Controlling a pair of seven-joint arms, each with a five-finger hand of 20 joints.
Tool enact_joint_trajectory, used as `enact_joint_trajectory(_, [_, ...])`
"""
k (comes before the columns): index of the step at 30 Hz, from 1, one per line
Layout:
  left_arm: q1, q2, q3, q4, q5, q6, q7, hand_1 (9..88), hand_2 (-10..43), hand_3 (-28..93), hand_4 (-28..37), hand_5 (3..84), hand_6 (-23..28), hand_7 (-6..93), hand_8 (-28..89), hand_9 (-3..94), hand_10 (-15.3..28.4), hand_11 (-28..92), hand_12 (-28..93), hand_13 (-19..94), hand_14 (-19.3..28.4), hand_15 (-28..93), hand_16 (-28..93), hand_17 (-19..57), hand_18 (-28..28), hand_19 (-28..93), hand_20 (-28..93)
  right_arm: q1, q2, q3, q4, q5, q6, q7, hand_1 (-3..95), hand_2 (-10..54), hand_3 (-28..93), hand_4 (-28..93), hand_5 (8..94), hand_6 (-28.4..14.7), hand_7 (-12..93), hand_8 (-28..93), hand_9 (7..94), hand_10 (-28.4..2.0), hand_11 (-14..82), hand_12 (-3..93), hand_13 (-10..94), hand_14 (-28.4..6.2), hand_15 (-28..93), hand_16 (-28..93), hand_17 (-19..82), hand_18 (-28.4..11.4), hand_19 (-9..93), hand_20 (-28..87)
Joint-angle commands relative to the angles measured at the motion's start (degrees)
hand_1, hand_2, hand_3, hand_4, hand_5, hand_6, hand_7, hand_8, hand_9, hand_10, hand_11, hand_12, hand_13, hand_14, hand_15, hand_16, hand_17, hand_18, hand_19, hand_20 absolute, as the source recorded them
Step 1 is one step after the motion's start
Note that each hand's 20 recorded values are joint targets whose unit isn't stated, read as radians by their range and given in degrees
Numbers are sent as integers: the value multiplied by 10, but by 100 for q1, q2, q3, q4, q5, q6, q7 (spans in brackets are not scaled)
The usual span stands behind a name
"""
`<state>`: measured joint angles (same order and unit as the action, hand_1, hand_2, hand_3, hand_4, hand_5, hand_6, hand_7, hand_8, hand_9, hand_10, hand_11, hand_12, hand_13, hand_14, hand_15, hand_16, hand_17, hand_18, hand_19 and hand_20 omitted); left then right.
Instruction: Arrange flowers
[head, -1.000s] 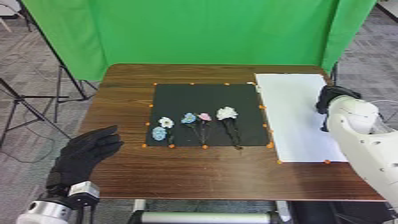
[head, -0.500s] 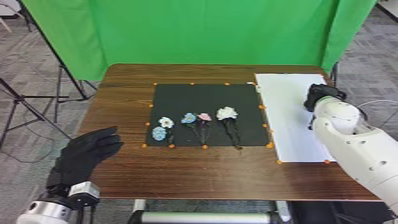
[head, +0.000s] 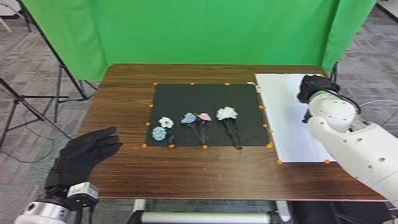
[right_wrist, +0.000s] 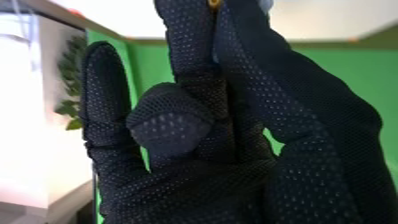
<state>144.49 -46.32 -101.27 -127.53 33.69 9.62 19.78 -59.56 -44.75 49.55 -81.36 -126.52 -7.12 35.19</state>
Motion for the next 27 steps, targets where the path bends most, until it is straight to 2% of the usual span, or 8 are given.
enact_joint_trajectory(1, [238, 150, -44, -72, -53, 87, 167, 275, 35, 831, -160, 460, 131, 193, -104, 410, 227, 368, 109, 284, 284, 644, -142, -88, 228, 585, 111, 218, 226, -55, -426, 103, 281, -191, 556, -95, 776, -283, 750, 21, 422, -18, 892, -36, 148, 373, 811, -4, 770, 205, 368, -161, 849, 80])
enact_joint_trajectory(9, [325, 224, -154, -86, -72, 105, 195, 275, 35, 831, -160, 460, 132, 193, -103, 410, 227, 368, 109, 285, 284, 644, -141, -88, 228, 584, 111, -5, 514, -39, -1293, 647, 511, -567, 554, -95, 779, -283, 755, 21, 417, -12, 895, -38, 146, 377, 813, -4, 769, 209, 368, -160, 851, 76])
enact_joint_trajectory(10, [290, 205, -158, -79, -51, 92, 151, 275, 35, 831, -160, 459, 132, 193, -103, 410, 227, 368, 109, 285, 284, 644, -142, -88, 228, 584, 111, -93, 547, 0, -1421, 702, 551, -619, 554, -95, 780, -283, 755, 21, 416, -11, 895, -38, 146, 377, 813, -4, 769, 210, 368, -160, 851, 75])
enact_joint_trajectory(11, [298, 222, -153, -80, -65, 105, 188, 275, 34, 831, -160, 460, 132, 193, -103, 410, 227, 367, 109, 285, 284, 644, -142, -88, 227, 584, 110, -125, 608, -33, -1559, 787, 585, -673, 554, -95, 780, -283, 755, 21, 416, -10, 896, -38, 145, 376, 813, -4, 768, 210, 368, -160, 851, 74])
enact_joint_trajectory(15, [285, 236, -167, -70, -48, 66, 137, 275, 35, 830, -160, 460, 132, 193, -104, 410, 227, 367, 109, 284, 284, 644, -141, -88, 228, 584, 111, -501, 722, 120, -2040, 1007, 620, -857, 553, -95, 781, -283, 754, 22, 416, -9, 896, -38, 146, 377, 813, -4, 768, 212, 367, -159, 852, 72])
enact_joint_trajectory(22, [208, 261, -135, -41, -35, 41, 94, 275, 34, 830, -160, 459, 131, 194, -104, 410, 227, 367, 110, 283, 284, 643, -141, -88, 228, 584, 111, -1108, 824, 228, -2562, 1076, 578, -1143, 552, -95, 783, -283, 751, 24, 418, -9, 895, -38, 147, 378, 812, -5, 769, 213, 365, -159, 853, 70])
enact_joint_trajectory(25, [228, 291, -135, -44, -47, 55, 119, 276, 35, 829, -160, 459, 131, 194, -104, 410, 227, 367, 110, 282, 284, 643, -141, -88, 228, 584, 111, -1338, 844, 259, -2761, 1095, 533, -1195, 551, -95, 784, -283, 750, 24, 420, -9, 895, -38, 147, 378, 812, -5, 769, 214, 365, -159, 853, 69])
enact_joint_trajectory(27, [198, 262, -141, -32, -31, 21, 77, 275, 34, 830, -160, 460, 131, 193, -104, 410, 227, 367, 110, 283, 284, 643, -141, -88, 228, 584, 111, -1344, 825, 133, -2746, 859, 643, -1314, 551, -95, 784, -283, 750, 24, 420, -9, 894, -38, 147, 378, 812, -6, 769, 214, 365, -159, 853, 68])
